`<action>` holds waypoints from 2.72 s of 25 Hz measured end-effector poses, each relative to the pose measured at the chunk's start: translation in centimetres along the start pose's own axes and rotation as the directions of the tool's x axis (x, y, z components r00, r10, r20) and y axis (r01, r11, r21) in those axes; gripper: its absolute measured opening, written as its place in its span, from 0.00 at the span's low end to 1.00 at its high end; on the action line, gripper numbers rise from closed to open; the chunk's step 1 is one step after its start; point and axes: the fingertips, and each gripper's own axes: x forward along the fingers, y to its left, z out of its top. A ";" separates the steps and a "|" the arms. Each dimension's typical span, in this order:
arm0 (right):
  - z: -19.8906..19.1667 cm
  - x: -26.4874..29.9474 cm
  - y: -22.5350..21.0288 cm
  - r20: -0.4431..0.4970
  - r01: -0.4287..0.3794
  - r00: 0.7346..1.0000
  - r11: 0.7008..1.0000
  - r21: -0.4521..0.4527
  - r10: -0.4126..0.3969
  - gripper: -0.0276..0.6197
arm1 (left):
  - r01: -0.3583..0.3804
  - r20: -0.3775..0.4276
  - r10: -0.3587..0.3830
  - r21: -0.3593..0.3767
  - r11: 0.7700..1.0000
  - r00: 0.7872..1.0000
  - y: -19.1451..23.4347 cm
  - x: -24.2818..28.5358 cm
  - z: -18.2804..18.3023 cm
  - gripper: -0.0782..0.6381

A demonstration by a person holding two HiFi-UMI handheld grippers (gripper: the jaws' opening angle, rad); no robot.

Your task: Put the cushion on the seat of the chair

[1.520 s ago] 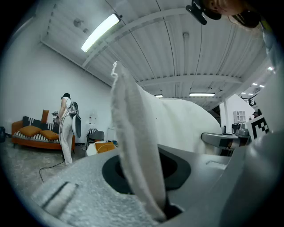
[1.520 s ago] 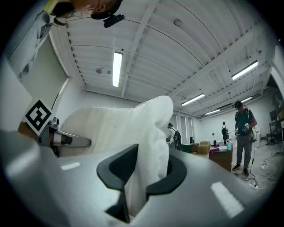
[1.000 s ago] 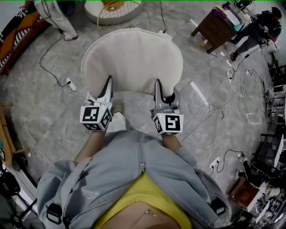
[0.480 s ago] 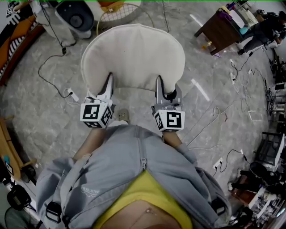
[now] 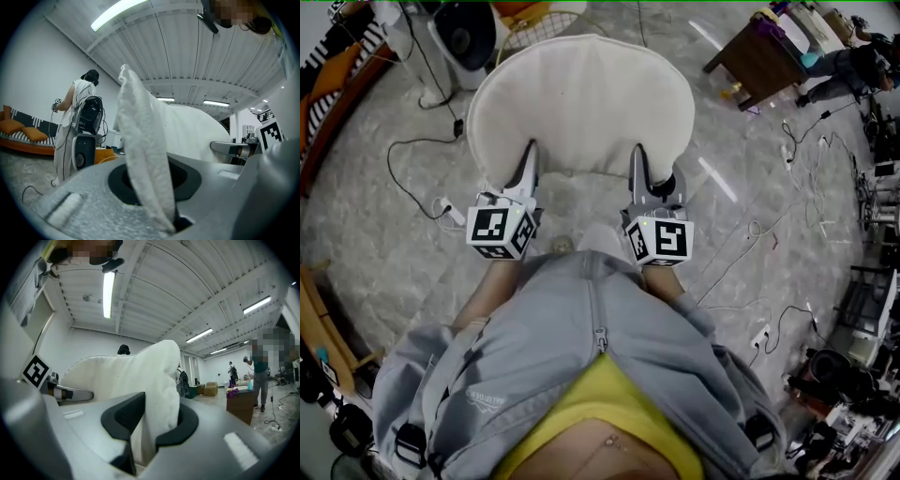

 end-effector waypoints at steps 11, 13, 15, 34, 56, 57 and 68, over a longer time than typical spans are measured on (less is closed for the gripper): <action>-0.5 8.3 -1.9 0.027 -0.073 0.997 0.997 0.001 0.073 0.16 | -0.066 0.049 0.067 -0.027 0.997 0.996 3.5 5.5 0.5 0.20; -0.5 10.7 -2.6 0.042 -0.102 0.994 0.995 -0.004 0.102 0.16 | -0.091 0.063 0.093 -0.033 0.995 0.994 4.3 7.3 0.7 0.20; -0.9 13.4 -3.6 0.042 -0.138 0.990 0.990 0.002 0.138 0.16 | -0.126 0.069 0.128 -0.038 0.991 0.989 5.0 9.3 0.6 0.20; -5.8 37.2 -15.4 -0.092 -0.566 0.818 0.823 0.044 0.567 0.16 | -0.502 0.004 0.509 -0.152 0.851 0.861 7.4 28.4 -2.2 0.20; -14.9 43.0 -16.0 -0.270 -0.664 0.697 0.740 0.108 0.664 0.16 | -0.592 -0.181 0.564 -0.265 0.761 0.806 10.5 32.3 -10.3 0.20; -15.5 42.9 -16.1 -0.285 -0.659 0.696 0.744 0.111 0.659 0.16 | -0.587 -0.195 0.554 -0.272 0.763 0.810 10.7 32.4 -10.9 0.20; -25.0 40.9 -16.5 -0.450 -0.617 0.662 0.777 0.127 0.599 0.17 | -0.550 -0.348 0.439 -0.362 0.752 0.829 11.6 32.1 -20.8 0.20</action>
